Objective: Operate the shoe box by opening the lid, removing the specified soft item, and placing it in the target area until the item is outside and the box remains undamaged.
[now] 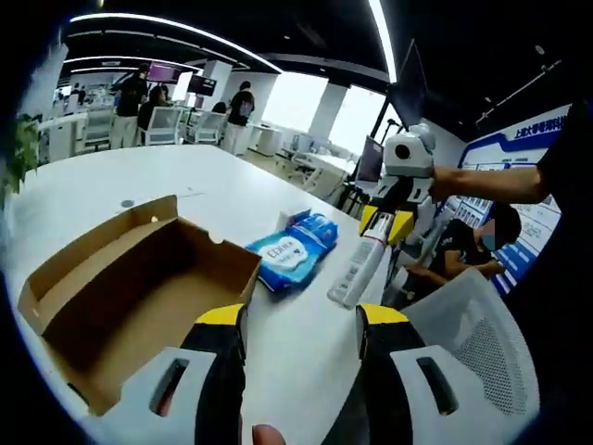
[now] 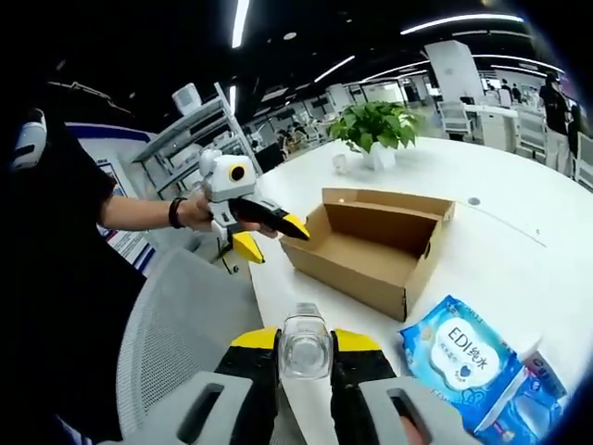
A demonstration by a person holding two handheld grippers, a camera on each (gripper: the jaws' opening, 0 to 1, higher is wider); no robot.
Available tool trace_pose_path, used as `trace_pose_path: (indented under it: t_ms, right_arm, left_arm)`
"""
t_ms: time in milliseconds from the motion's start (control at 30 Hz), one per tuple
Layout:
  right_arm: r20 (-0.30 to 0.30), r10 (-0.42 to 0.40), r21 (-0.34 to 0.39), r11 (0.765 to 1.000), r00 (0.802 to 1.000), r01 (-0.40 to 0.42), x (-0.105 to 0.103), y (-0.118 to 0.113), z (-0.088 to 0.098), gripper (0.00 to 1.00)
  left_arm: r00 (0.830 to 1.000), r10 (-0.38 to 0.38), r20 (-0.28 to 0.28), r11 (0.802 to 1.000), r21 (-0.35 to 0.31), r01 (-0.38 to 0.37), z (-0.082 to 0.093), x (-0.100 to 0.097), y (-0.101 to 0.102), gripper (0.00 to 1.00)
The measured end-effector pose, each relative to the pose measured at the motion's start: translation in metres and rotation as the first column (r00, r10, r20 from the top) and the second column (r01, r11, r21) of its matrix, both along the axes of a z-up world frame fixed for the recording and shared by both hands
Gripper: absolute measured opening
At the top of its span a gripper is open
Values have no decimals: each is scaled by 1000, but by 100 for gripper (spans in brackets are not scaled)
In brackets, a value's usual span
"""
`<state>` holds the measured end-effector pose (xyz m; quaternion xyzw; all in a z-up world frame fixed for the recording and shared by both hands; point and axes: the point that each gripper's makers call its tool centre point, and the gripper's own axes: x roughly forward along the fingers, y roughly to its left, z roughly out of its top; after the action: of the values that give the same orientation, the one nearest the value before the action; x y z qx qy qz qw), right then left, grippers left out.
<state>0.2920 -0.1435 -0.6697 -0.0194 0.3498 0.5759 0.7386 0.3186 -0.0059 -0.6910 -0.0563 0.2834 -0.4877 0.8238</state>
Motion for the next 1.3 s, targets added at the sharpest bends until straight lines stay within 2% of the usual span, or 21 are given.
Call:
trace_pose_path:
  t_ms: [133,167,200,300,467,867,1167,1267,1300]
  right_arm:
    - [5,9,-32,999,1000,-8,7,-8,-2,16]
    - [7,9,-38,999,1000,-9,8,-10,-2,16]
    - [8,10,-45,999,1000,-10,10,-13,-1,16]
    - [16,10,-63,998,1000,-9,17,-18,0,16]
    - [31,28,-103,994,999,-25,27,-29,-1,16]
    - [68,56,-191,981,996,-42,58,-53,2,16]
    - [125,110,-327,943,986,-64,102,-84,2,16]
    - [135,158,-405,910,978,-91,118,-98,-2,16]
    - [135,163,-415,905,977,-93,121,-100,-2,16]
  left_arm:
    - [998,63,2,997,38,-63,-11,2,15,51]
    - [997,68,23,993,90,-69,-17,2,22,50]
    - [996,78,31,991,104,-81,-19,3,24,50]
    - [993,117,24,988,96,-119,-20,4,30,54]
    - [985,170,20,982,86,-171,-23,7,38,54]
    - [976,219,3,972,89,-218,-32,-1,50,54]
    - [966,257,2,962,93,-256,-33,0,60,53]
    - [963,271,5,959,92,-270,-31,1,63,53]
    - [961,275,6,957,91,-275,-31,2,64,53]
